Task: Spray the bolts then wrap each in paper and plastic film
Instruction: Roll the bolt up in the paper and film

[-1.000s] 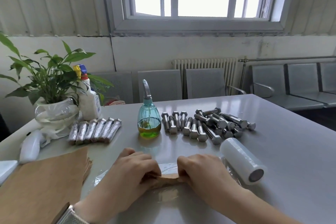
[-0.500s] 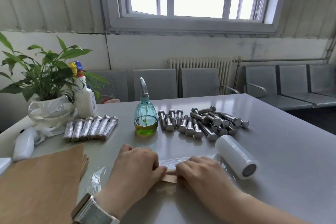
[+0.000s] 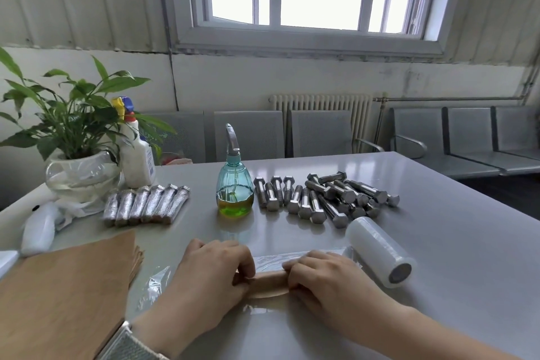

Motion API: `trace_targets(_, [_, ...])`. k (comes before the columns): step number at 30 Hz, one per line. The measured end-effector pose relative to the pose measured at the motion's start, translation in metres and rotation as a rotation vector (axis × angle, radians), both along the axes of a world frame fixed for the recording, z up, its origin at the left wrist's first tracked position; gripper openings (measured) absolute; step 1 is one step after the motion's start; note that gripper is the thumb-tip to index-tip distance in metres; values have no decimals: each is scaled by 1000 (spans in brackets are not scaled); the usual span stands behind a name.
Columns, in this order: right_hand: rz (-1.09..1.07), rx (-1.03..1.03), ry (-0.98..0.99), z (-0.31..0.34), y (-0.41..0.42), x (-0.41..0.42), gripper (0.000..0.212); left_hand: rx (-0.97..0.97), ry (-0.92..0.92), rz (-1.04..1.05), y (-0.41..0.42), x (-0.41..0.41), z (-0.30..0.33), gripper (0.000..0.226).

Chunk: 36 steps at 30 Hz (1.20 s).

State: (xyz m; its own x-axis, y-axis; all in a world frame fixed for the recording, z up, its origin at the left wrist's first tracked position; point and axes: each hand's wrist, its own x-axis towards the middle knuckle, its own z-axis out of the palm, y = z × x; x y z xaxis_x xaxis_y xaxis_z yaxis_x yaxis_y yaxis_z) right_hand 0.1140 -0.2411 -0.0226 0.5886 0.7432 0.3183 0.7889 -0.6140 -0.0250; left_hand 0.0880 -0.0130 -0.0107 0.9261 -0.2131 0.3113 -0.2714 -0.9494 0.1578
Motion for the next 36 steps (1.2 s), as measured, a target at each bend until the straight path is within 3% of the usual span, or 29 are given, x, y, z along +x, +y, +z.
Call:
trace_targets(5, [-13, -19, 201, 20, -1, 12, 29, 18, 31, -51, 6, 4, -3, 18])
trace_targets(8, [-90, 9, 313, 38, 6, 32, 18, 14, 63, -43, 8, 7, -6, 26])
trace_targets(12, [-120, -263, 402, 47, 18, 45, 30, 104, 69, -12, 6, 10, -10, 32])
trace_targets(15, [-120, -353, 383, 46, 23, 45, 32, 110, 54, -18, 7, 12, -9, 33])
trace_targets(24, [-125, -350, 285, 67, 36, 39, 23, -18, -32, -73, 19, 6, -2, 27])
trace_targets(30, [-66, -458, 92, 63, 43, 36, 29, 9, -29, -54, 19, 5, -2, 24])
trace_targets(36, [-97, -334, 60, 41, 29, 34, 27, 81, -165, -91, 10, 1, -10, 27])
